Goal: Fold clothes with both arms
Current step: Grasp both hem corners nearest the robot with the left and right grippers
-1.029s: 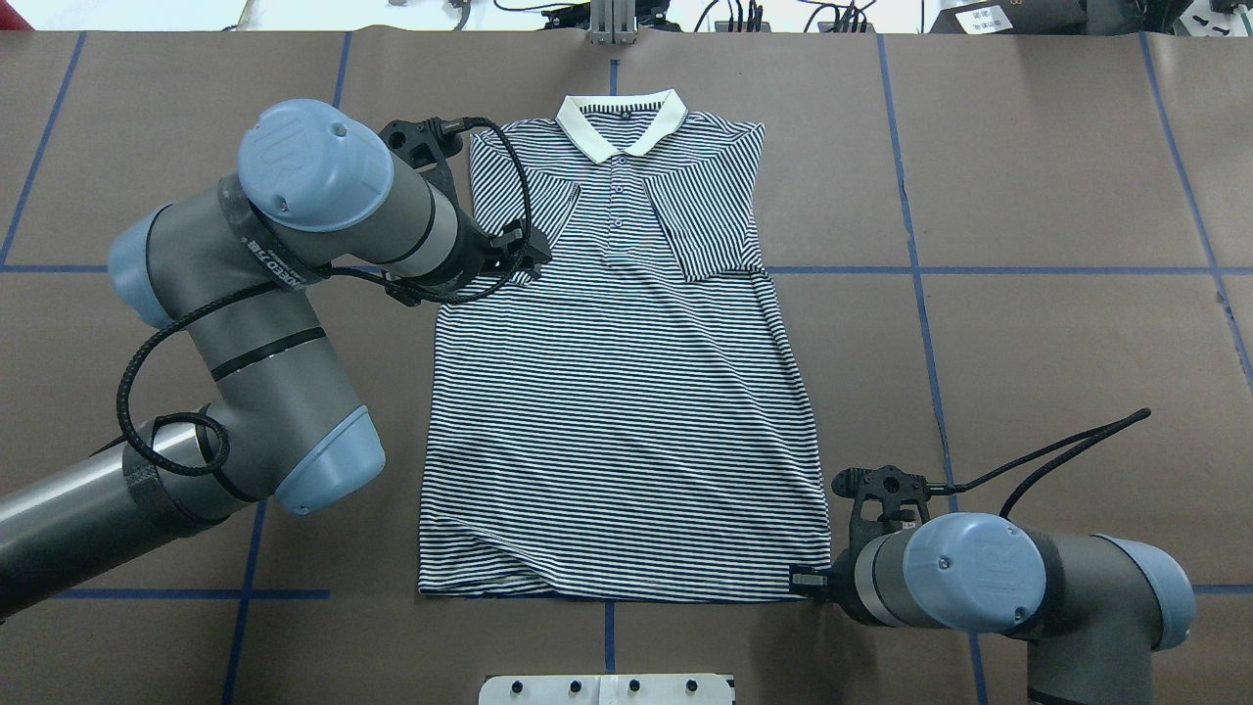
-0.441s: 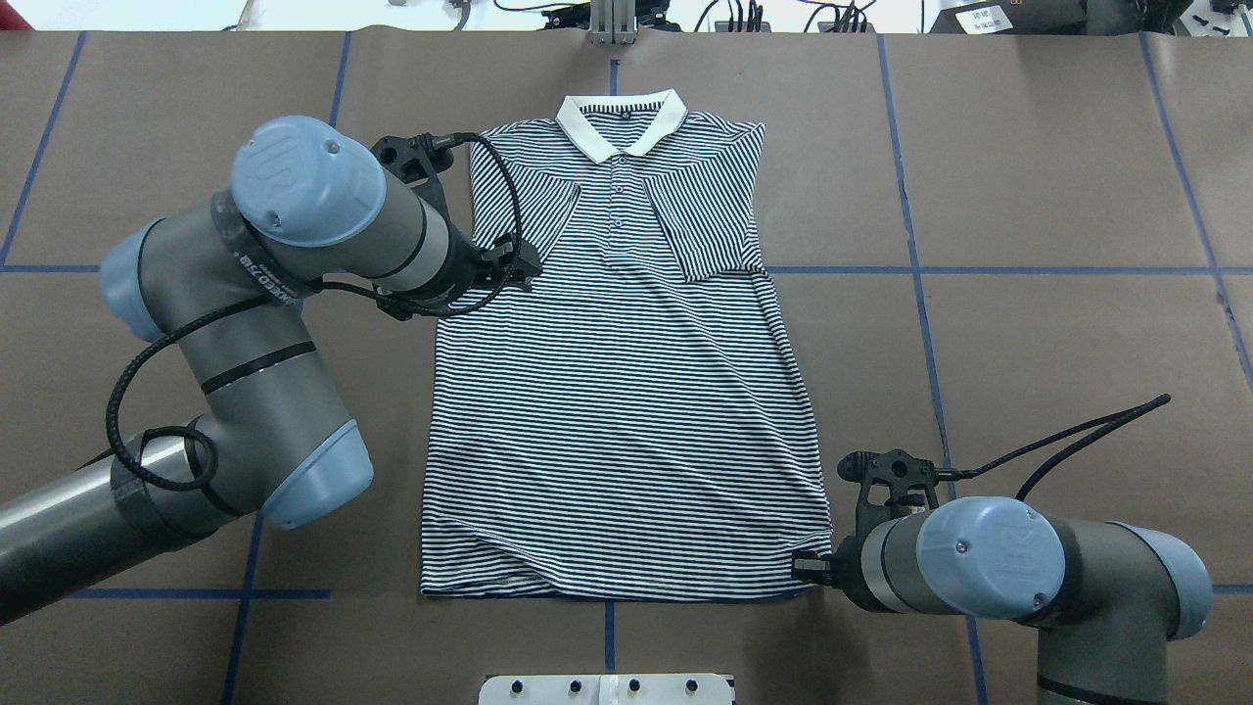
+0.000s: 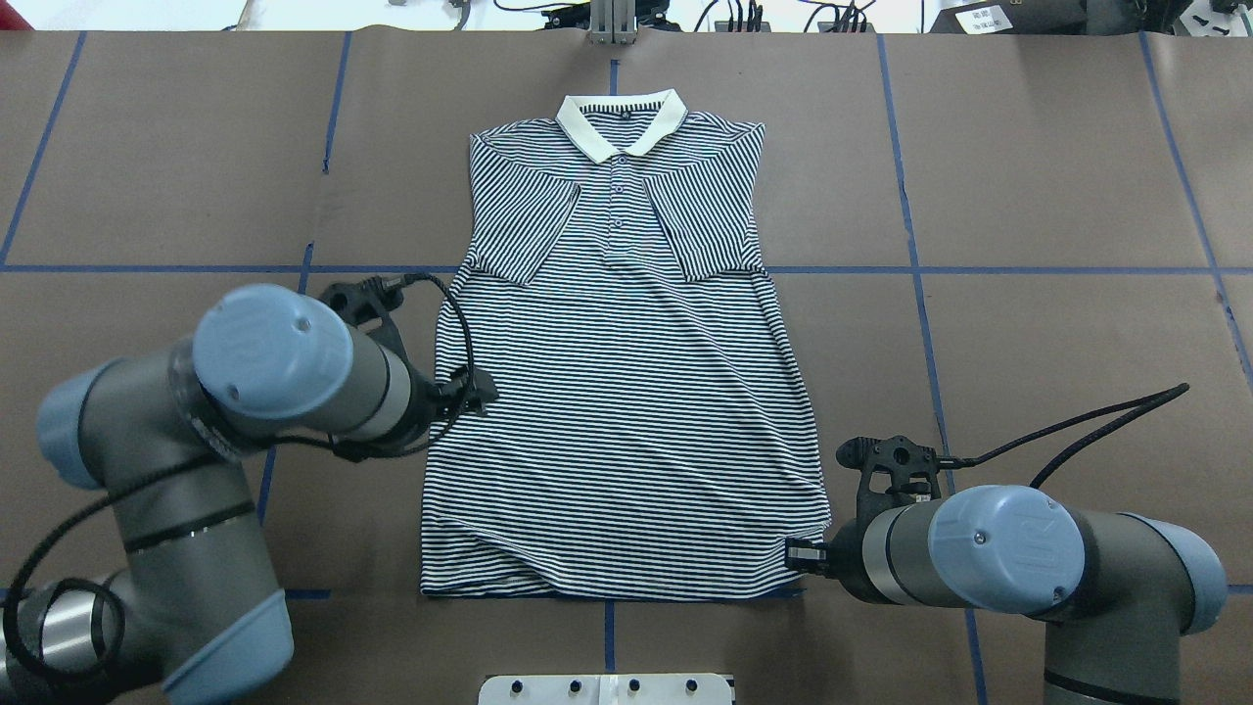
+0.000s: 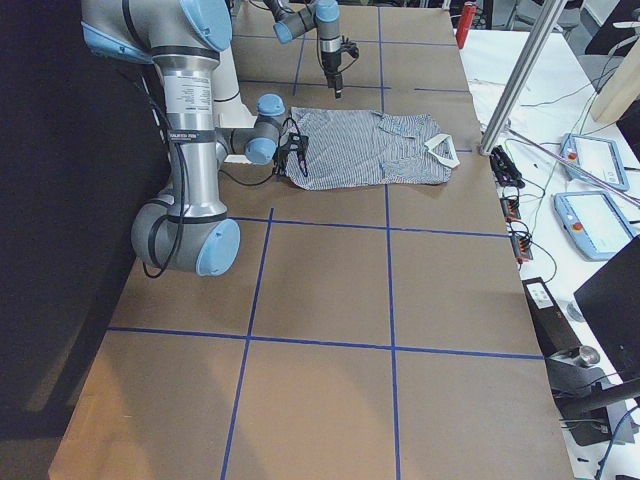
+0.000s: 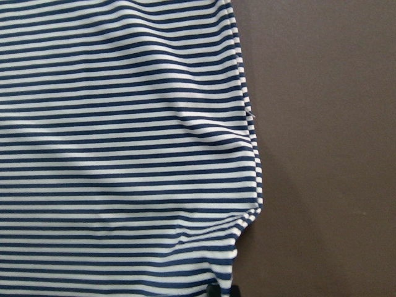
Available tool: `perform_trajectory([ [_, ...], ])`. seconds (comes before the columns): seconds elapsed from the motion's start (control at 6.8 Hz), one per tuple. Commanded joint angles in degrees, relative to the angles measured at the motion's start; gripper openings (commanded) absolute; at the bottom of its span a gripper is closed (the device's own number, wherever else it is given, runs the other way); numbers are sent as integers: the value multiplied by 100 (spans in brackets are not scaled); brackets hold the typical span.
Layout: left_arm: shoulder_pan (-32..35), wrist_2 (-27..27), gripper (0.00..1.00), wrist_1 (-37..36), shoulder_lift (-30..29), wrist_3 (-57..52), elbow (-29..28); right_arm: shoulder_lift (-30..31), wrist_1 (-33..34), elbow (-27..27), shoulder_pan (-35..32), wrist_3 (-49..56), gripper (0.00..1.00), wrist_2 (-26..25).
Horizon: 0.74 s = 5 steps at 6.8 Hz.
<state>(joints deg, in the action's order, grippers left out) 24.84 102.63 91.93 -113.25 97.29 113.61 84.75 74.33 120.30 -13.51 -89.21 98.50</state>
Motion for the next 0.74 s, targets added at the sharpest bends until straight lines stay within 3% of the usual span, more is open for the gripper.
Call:
perform_trajectory([
  [0.0, -899, -514, 97, -360, 275, 902, 136, -55, -24, 11, -37, 0, 0, -7],
  [0.59, -1341, -639, 94, -333, 443, 1274, 30, -64, -24, 11, -72, 0, 0, 11],
])
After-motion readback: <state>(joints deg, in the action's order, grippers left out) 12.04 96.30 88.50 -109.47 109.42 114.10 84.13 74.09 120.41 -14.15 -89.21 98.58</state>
